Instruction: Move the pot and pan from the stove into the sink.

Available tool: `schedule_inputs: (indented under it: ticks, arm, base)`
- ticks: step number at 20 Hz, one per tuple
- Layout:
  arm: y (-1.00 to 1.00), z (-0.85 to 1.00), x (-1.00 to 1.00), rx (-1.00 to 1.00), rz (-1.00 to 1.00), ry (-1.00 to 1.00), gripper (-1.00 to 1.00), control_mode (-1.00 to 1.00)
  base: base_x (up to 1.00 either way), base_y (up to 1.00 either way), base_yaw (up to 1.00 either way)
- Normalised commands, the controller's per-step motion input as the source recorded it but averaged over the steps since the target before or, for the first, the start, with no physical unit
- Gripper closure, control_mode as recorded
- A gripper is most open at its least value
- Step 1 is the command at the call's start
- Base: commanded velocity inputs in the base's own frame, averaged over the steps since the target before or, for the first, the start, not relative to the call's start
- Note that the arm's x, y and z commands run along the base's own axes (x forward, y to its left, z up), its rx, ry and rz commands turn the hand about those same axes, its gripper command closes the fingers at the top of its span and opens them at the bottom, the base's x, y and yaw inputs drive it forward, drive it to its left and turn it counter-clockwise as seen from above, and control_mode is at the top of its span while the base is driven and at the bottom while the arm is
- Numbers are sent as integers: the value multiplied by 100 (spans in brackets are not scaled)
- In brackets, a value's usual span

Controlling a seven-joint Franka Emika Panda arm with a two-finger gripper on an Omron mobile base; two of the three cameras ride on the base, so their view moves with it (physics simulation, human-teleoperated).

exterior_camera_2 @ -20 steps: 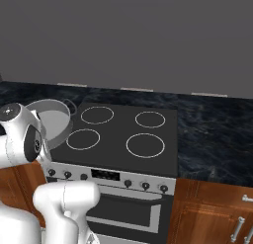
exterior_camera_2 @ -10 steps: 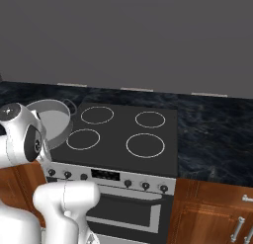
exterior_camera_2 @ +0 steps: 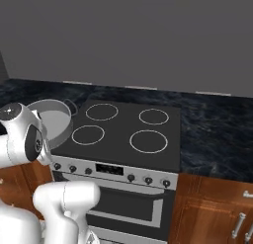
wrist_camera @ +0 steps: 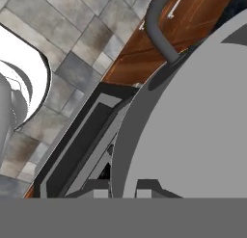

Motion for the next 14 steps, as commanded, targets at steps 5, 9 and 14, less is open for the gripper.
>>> schedule_inputs:
  ticks: [5, 9, 14]
  arm:
    - [0, 0, 0, 0, 0, 0, 100, 100]
    - [0, 0, 0, 0, 0, 0, 100, 100]
    - [0, 0, 0, 0, 0, 0, 100, 100]
  base:
    - [-28, -8, 34]
    - [-25, -3, 43]
    - [-20, 0, 46]
